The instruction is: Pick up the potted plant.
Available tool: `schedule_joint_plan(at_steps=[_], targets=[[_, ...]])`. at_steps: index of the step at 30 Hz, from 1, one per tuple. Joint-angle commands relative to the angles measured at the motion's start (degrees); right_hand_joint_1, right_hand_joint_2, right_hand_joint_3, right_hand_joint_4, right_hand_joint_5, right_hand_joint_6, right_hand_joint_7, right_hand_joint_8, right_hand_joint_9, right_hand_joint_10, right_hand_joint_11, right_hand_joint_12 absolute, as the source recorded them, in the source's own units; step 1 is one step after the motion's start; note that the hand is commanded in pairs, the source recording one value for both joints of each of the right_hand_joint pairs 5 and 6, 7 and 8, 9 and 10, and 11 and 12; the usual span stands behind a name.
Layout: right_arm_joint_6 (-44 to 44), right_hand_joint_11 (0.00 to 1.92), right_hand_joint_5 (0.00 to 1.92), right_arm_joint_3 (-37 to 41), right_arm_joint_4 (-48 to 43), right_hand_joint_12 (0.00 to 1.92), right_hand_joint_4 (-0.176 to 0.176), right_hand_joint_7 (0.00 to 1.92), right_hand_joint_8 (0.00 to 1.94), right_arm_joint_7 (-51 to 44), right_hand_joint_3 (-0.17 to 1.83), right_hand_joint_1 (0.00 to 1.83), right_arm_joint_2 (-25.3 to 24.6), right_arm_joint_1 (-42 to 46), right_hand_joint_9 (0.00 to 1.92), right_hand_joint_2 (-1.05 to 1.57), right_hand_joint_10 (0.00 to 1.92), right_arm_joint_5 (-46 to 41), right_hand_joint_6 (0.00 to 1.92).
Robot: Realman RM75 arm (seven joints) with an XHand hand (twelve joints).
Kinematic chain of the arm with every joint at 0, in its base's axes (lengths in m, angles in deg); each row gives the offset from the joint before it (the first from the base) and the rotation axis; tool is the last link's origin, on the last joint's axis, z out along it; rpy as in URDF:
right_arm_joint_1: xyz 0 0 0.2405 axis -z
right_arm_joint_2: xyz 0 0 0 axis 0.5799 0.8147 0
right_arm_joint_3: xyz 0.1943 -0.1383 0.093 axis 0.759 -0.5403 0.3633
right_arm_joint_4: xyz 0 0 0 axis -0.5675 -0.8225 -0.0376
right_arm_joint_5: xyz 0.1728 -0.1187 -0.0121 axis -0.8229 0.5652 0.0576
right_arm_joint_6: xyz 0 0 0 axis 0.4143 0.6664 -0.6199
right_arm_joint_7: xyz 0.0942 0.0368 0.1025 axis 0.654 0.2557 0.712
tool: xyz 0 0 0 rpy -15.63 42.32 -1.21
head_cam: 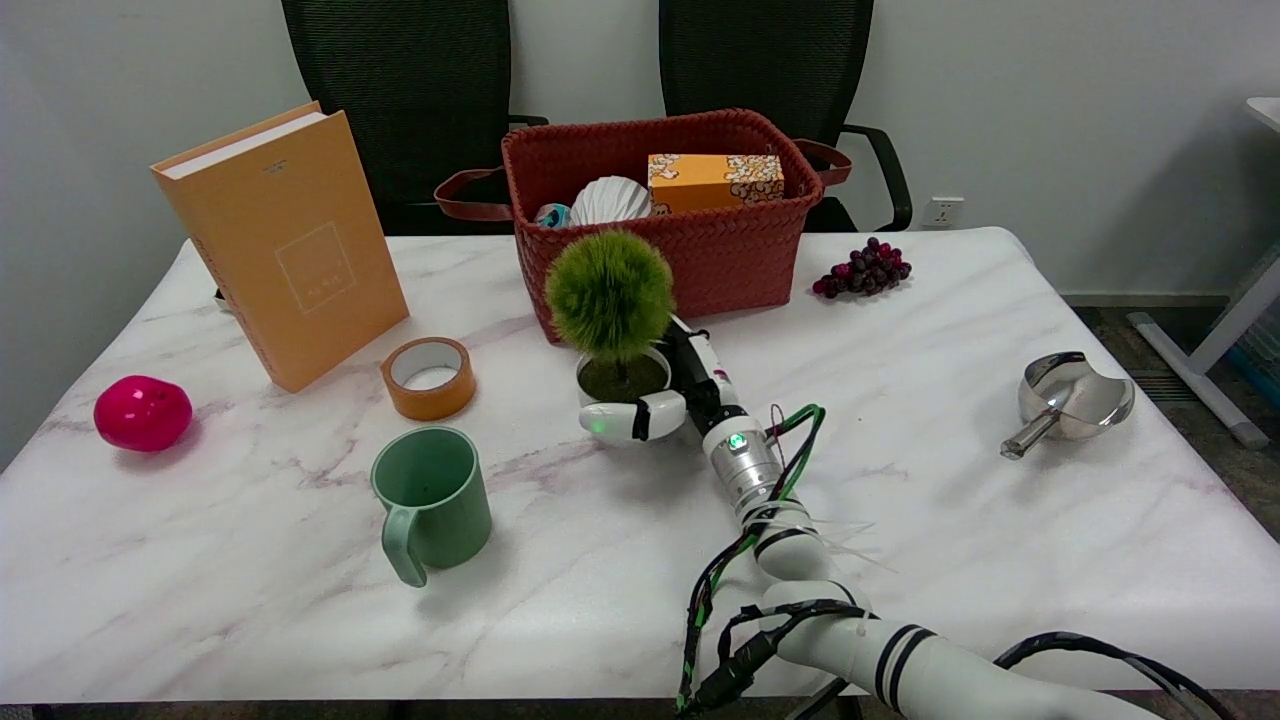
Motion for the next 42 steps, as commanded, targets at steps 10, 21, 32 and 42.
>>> schedule_joint_plan(at_steps=[10,21,32,42], targets=[[-0.1,1.36,0.43,0.0,0.2,1.36,0.0,1.27,1.27,0.0,0.7,1.15,-0.1,-0.1,0.68,-0.28,0.68,-0.2,0.43],[-0.1,1.69,0.57,0.0,0.8,1.69,0.0,1.47,1.47,0.0,0.86,1.12,-0.1,-0.7,1.04,-0.24,1.04,-0.3,0.57],[-0.1,1.92,1.0,0.1,1.0,1.92,0.0,1.85,1.85,0.0,0.75,1.07,0.0,-0.8,1.49,0.05,1.49,-0.4,1.0],[0.4,1.92,1.14,0.1,1.0,1.92,0.0,1.92,1.92,0.0,0.65,1.06,0.1,-0.6,1.67,0.22,1.67,-0.3,1.14]])
